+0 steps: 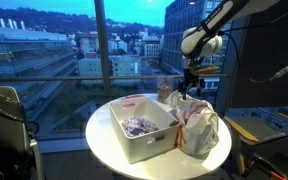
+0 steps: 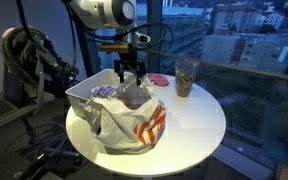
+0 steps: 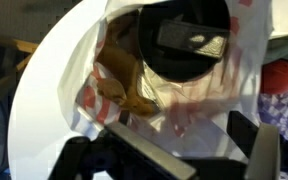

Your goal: Put the purple shirt, the turnip plushie, moose toy and bowl in the basket

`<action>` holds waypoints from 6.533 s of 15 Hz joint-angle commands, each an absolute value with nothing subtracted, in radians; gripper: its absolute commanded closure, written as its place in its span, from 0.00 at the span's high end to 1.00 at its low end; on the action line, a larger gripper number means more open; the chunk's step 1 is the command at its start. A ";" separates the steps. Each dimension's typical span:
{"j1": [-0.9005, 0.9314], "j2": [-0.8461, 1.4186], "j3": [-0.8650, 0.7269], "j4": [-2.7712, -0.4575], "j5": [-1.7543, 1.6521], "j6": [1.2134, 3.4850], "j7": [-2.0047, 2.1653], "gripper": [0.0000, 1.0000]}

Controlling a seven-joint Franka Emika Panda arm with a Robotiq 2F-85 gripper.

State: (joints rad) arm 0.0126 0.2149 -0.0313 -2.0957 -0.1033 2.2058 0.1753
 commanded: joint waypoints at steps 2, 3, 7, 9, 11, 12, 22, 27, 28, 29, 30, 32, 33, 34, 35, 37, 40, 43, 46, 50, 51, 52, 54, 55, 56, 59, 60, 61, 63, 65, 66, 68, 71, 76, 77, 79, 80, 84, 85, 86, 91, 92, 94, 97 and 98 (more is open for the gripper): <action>-0.025 0.299 -0.056 -2.121 -0.070 2.245 0.172 1.00; -0.029 0.323 -0.056 -2.116 -0.066 2.262 0.167 1.00; -0.036 0.402 -0.033 -2.094 -0.006 2.324 0.137 1.00; -0.039 0.437 -0.032 -2.103 0.026 2.375 0.143 1.00; -0.038 0.467 -0.039 -2.130 0.045 2.454 0.159 1.00; -0.041 0.487 -0.039 -2.143 0.062 2.510 0.164 1.00; 0.186 0.658 -0.315 -2.118 -0.102 2.853 0.417 1.00; 0.153 0.732 -0.278 -2.068 -0.061 2.823 0.390 1.00; 0.150 0.749 -0.278 -2.057 -0.056 2.819 0.388 1.00; 0.150 0.759 -0.280 -2.051 -0.054 2.818 0.385 0.75; 0.147 0.763 -0.278 -2.046 -0.049 2.819 0.382 0.74; 0.155 0.764 -0.289 -2.038 -0.047 2.816 0.387 0.58; 0.150 0.756 -0.284 -2.038 -0.042 2.809 0.384 0.51; 0.138 0.744 -0.273 -2.042 -0.039 2.798 0.368 0.42; 0.132 0.736 -0.266 -2.042 -0.031 2.781 0.367 0.35; 0.107 0.720 -0.240 -2.045 -0.009 2.751 0.360 0.21; 0.092 0.673 -0.222 -2.050 0.002 2.638 0.347 0.06; 0.067 0.588 -0.186 -2.056 0.005 2.497 0.316 0.07; 0.062 0.464 -0.154 -2.068 -0.002 2.334 0.296 0.08; 0.065 0.287 -0.097 -2.092 -0.006 2.236 0.256 0.08; 0.063 0.249 -0.082 -2.096 0.000 2.225 0.245 0.08; 0.062 0.210 -0.067 -2.103 0.006 2.221 0.233 0.08; 0.068 0.140 -0.044 -2.122 -0.011 2.250 0.213 0.08; 0.074 0.104 -0.031 -2.135 -0.027 2.285 0.194 0.08; 0.084 0.079 -0.020 -2.136 -0.061 2.292 0.200 0.07; 0.101 0.046 0.024 -2.111 -0.133 2.331 0.195 0.07; 0.107 0.053 0.039 -2.095 -0.154 2.353 0.191 0.07; 0.114 0.067 0.054 -2.080 -0.171 2.384 0.187 0.07; 0.132 0.120 0.082 -2.038 -0.201 2.454 0.169 0.07; 0.148 0.192 0.103 -1.997 -0.223 2.534 0.130 0.07; 0.156 0.250 0.113 -1.972 -0.222 2.568 0.092 0.07; 0.169 0.340 0.131 -1.928 -0.197 2.599 0.021 0.07; 0.190 0.454 0.135 -1.865 -0.215 2.608 -0.051 0.35; 0.190 0.449 0.124 -1.841 -0.200 2.602 -0.080 0.66; 0.182 0.425 0.124 -1.855 -0.187 2.604 -0.072 0.72; 0.168 0.377 0.113 -1.893 -0.176 2.600 -0.051 0.87; 0.162 0.356 0.107 -1.909 -0.171 2.591 -0.043 0.94; 0.124 0.255 0.065 -2.041 -0.157 2.562 -0.004 1.00; 0.112 0.233 0.057 -2.078 -0.148 2.560 0.002 1.00; 0.100 0.210 0.050 -2.118 -0.137 2.555 0.010 1.00; 0.039 0.152 0.031 -2.274 -0.038 2.580 0.014 1.00; 0.035 0.156 0.018 -2.290 -0.058 2.597 0.015 1.00; 0.023 0.168 0.002 -2.312 -0.084 2.588 0.007 1.00; -0.013 0.183 0.012 -2.337 -0.024 2.565 -0.101 1.00; -0.024 0.187 0.021 -2.342 0.004 2.559 -0.148 1.00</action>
